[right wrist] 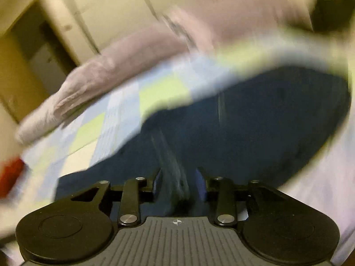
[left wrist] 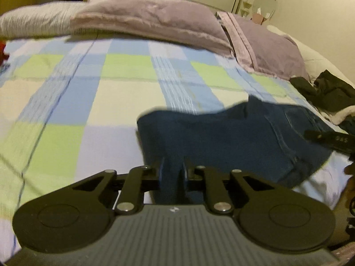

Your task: Fold clothes

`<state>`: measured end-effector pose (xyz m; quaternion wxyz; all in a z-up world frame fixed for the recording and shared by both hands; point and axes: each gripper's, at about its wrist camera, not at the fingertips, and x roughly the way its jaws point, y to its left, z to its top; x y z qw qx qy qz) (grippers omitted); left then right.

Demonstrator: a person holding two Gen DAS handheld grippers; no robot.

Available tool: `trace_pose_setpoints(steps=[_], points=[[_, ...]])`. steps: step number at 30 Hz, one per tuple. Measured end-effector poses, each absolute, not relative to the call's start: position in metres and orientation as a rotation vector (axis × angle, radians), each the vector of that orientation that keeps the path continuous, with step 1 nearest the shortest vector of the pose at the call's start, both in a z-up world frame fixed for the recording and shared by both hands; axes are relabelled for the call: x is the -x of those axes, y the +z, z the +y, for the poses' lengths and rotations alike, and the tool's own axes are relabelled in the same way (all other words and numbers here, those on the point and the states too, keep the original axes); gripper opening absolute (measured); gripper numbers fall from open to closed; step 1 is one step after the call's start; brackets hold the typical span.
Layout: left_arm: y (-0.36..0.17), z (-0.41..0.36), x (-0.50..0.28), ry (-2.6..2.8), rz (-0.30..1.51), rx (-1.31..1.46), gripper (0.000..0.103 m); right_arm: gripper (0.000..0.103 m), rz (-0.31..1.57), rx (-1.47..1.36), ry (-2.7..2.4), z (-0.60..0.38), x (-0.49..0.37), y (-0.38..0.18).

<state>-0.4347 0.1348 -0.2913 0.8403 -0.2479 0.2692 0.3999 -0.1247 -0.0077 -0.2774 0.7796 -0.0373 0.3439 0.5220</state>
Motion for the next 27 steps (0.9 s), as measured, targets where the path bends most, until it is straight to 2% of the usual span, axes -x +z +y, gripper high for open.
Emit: trace_pose_setpoints(steps=[7,12,17,21,27], points=[[-0.301,0.18,0.394,0.846,0.594,0.436,0.01,0.036,0.621,0.197,1.294,0.044,0.145,-0.296],[-0.335,0.2,0.372,0.866,0.709,0.341,0.008,0.036,0.608,0.331,1.267,0.09,0.139,-0.334],[-0.342,0.198,0.372,0.877,0.693,0.319,0.007,0.036,0.616,0.424,1.253,0.104,0.132,-0.356],[-0.316,0.18,0.392,0.89,0.643,0.365,0.004,0.036,0.677,0.334,1.269,0.093,0.118,-0.341],[-0.294,0.117,0.424,0.826,0.598,0.41,0.004,0.036,0.638,0.294,1.349,0.02,0.141,-0.302]])
